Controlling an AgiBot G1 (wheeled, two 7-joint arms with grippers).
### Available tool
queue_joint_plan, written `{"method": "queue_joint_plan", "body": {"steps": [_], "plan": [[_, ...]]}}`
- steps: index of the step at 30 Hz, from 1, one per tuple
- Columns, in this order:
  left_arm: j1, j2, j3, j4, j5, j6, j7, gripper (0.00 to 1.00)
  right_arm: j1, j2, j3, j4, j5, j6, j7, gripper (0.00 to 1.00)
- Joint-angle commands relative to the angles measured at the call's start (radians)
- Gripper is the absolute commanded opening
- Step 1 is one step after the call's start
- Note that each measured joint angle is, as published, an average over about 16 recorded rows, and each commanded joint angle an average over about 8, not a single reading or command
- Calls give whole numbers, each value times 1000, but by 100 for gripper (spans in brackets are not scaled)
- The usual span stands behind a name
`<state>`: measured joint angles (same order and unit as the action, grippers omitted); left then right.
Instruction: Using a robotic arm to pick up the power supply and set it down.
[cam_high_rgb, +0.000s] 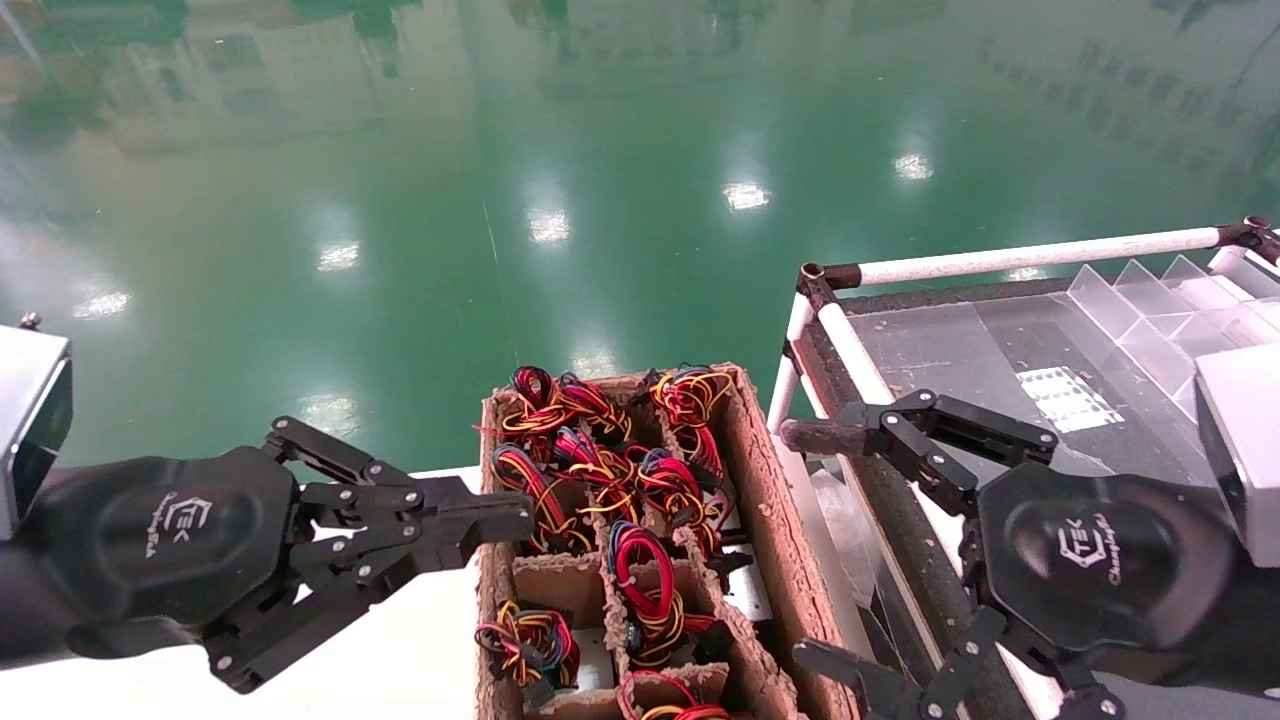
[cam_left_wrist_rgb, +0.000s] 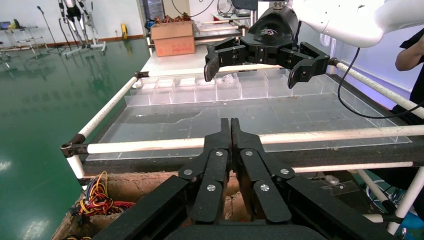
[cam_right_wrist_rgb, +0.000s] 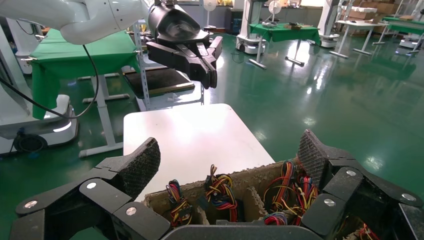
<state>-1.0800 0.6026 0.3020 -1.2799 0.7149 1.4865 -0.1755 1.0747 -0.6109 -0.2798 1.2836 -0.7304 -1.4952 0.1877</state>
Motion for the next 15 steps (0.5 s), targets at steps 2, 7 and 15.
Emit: {"method": "queue_joint_plan", "body": {"steps": [2,7,15], "plan": [[0,0,0,0,0,0,0,24,0,0,0,0,0,0,0,100],[0,0,0,0,0,0,0,86,0,0,0,0,0,0,0,100],[0,0,0,0,0,0,0,100,0,0,0,0,0,0,0,100]]}}
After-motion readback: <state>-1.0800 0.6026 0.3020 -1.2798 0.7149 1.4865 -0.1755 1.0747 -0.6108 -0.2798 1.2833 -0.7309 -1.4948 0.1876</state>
